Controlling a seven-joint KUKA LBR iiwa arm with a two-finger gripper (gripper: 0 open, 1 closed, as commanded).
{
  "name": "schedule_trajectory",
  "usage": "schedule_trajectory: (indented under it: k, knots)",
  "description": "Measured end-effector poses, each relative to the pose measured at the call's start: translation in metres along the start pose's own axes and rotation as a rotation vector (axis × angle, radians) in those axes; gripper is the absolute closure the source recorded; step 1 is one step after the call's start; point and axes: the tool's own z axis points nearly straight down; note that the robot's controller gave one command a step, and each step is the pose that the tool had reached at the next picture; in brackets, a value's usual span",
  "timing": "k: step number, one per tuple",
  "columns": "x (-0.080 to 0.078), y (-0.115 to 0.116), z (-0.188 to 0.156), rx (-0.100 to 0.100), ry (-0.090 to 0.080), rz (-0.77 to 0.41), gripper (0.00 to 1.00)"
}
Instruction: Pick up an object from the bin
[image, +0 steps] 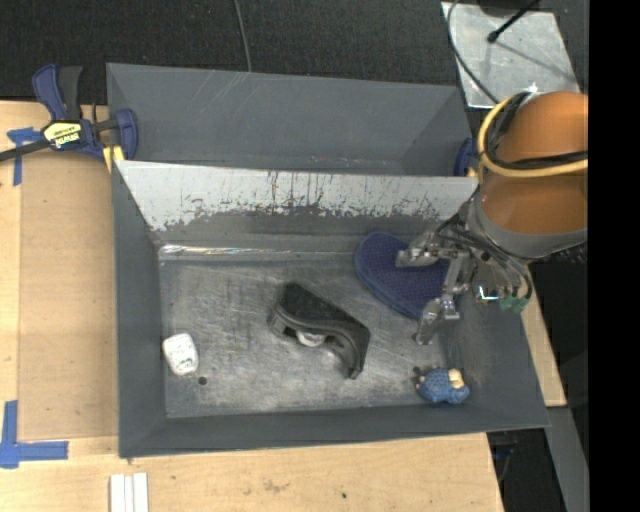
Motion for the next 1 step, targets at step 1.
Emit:
schedule_trajectory:
  k: [1]
  knots:
    - [-0.0762, -0.0600, 0.1616, -0.011, -0.005, 0.361, 0.00]
